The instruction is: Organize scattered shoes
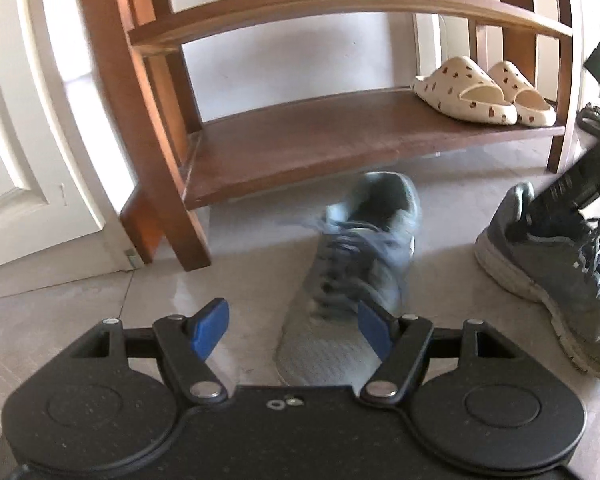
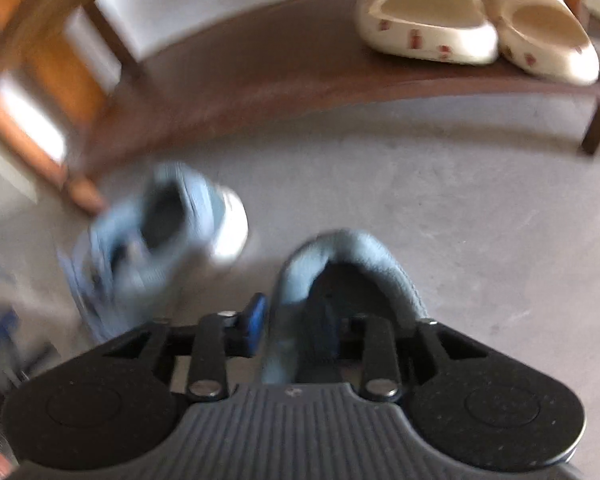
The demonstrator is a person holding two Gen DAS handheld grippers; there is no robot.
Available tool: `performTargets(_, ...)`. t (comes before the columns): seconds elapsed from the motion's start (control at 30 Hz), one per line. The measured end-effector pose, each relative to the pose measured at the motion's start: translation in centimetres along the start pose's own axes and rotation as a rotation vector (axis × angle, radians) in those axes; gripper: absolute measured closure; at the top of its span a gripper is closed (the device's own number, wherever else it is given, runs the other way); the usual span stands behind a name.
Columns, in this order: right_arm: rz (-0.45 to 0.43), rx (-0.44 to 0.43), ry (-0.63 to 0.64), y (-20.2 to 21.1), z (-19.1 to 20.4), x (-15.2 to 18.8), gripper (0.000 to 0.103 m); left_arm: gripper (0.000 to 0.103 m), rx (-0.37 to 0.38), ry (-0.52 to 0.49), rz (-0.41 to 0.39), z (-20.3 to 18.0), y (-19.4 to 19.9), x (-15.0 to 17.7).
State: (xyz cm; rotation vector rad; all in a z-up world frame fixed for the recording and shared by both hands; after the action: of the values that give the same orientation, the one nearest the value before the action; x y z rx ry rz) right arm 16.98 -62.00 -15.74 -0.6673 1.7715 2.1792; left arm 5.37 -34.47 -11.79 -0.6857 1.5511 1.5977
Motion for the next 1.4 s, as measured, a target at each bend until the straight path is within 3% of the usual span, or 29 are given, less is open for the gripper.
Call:
performTargets(0.13, 0.062, 0.063, 0.191, -0.7, 2.4, 0.8, 0.053, 0.032, 0.011, 0.009, -0.033, 0.3, 1.1, -0.7)
performTargets(0.17, 0.071, 0.077, 0.237, -1.0, 2.9, 0.9, 0.059, 0.032, 0.017, 0.014, -0.044, 0.5, 1.4, -1.0)
performTargets(0.23, 0.071, 0.074, 0.306, -1.8, 4.0, 0.9, 0.082, 0.032, 0.019, 0.018, -0.060, 0.8, 1.8, -1.3)
performTargets(0.27, 0.063, 0.069, 0.299, -2.0, 4.1, 0.7, 0.082, 0.032, 0.019, 0.017, -0.066, 1.0, 2.0, -1.4)
performTargets(0.33, 0.043, 0.055, 0.269, -2.2, 4.3, 0.2, 0.085, 0.032, 0.020, 0.024, -0.071, 1.3, 2.4, -1.4)
performTargets(0.6, -0.012, -0.036, -0.227, -3.8, 2.8, -4.6, 0.085, 0.032, 0.019, 0.033, -0.070, 2.4, 3.0, -1.4)
performTargets(0.73, -0.014, -0.100, -0.519, -4.7, 1.8, -5.7, 0.080, 0.032, 0.020, 0.036, -0.068, 2.9, 3.3, -1.2)
performTargets(0.8, -0.013, -0.114, -0.562, -4.6, 2.0, -5.8, 0.079, 0.032, 0.020, 0.043, -0.074, 3.4, 3.5, -1.2)
performTargets(1.0, -0.018, -0.029, -0.339, -3.8, 5.1, -5.7, 0.074, 0.032, 0.014, 0.089, -0.075, 4.4, 3.1, -1.5)
performTargets(1.07, -0.018, -0.003, -0.293, -3.5, 5.9, -5.7, 0.066, 0.032, 0.011, 0.104, -0.081, 4.5, 2.9, -1.7)
performTargets(1.17, -0.024, 0.011, -0.288, -2.6, 6.4, -5.5, 0.047, 0.032, -0.003, 0.114, -0.084, 4.7, 2.6, -1.9)
performTargets(1.27, -0.021, -0.021, -0.337, -2.2, 6.2, -5.0, 0.039, 0.032, -0.005, 0.124, -0.073, 4.7, 2.3, -1.8)
performTargets(1.4, -0.041, -0.033, -0.383, -3.0, 6.3, -6.3, 0.038, 0.032, 0.004, 0.106, -0.066, 4.1, 2.0, -1.6)
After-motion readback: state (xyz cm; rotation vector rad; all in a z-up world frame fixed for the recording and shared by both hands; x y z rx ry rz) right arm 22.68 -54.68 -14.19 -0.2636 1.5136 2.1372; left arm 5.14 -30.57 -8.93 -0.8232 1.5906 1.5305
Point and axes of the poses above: each gripper's, at about its wrist camera, not at the fingertips, and y roughly against the way its jaws point, z to its left, x to its underside, the point moved 6 cm from there along -y, roughly the way its jaws point, and after that the axes turned 6 degrees about y, right-handed, at the moved point
